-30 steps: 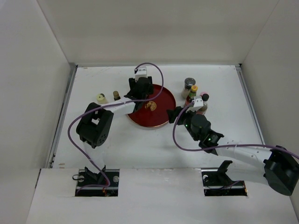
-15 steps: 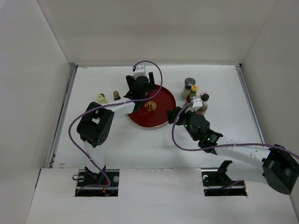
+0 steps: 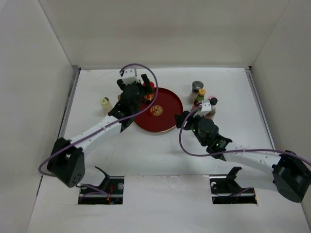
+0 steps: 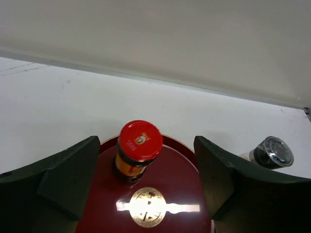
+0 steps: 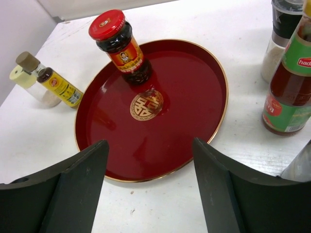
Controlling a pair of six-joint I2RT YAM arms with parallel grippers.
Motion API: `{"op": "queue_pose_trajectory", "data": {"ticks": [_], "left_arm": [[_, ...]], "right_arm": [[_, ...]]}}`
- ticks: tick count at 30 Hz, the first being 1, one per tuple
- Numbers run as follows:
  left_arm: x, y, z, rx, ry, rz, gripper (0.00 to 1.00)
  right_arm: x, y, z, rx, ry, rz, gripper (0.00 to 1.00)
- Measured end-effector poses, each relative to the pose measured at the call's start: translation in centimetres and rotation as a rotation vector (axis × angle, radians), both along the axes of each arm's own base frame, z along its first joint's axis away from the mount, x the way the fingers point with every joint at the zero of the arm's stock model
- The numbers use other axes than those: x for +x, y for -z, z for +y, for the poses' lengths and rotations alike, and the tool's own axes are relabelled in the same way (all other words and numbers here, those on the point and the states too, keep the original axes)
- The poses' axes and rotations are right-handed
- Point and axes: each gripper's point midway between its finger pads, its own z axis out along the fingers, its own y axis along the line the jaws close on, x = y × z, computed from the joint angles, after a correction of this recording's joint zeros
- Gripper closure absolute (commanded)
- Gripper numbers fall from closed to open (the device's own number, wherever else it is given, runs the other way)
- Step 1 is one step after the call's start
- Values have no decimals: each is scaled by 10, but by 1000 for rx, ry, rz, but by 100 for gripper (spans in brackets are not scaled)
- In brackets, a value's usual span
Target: Organize the condiment bottles
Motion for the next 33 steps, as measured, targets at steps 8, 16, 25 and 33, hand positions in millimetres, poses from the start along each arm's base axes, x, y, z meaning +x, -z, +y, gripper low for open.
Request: {"op": "queue_pose_trajectory", "data": {"ticks": [8,16,25,33], "left_arm": [[-27,33,92,21,-169,106,40],[-13,92,114,89,-232,247,41],[-1,133,119,123,-237,344,61],[-2,133,119,130,-240,349,77]], "right_arm": [[1,7,1,-2,3,19,56],[3,25,4,-39,2,53,43],[3,29,4,-49,1,62,42],[3,29,4,-48,1,62,42]]}}
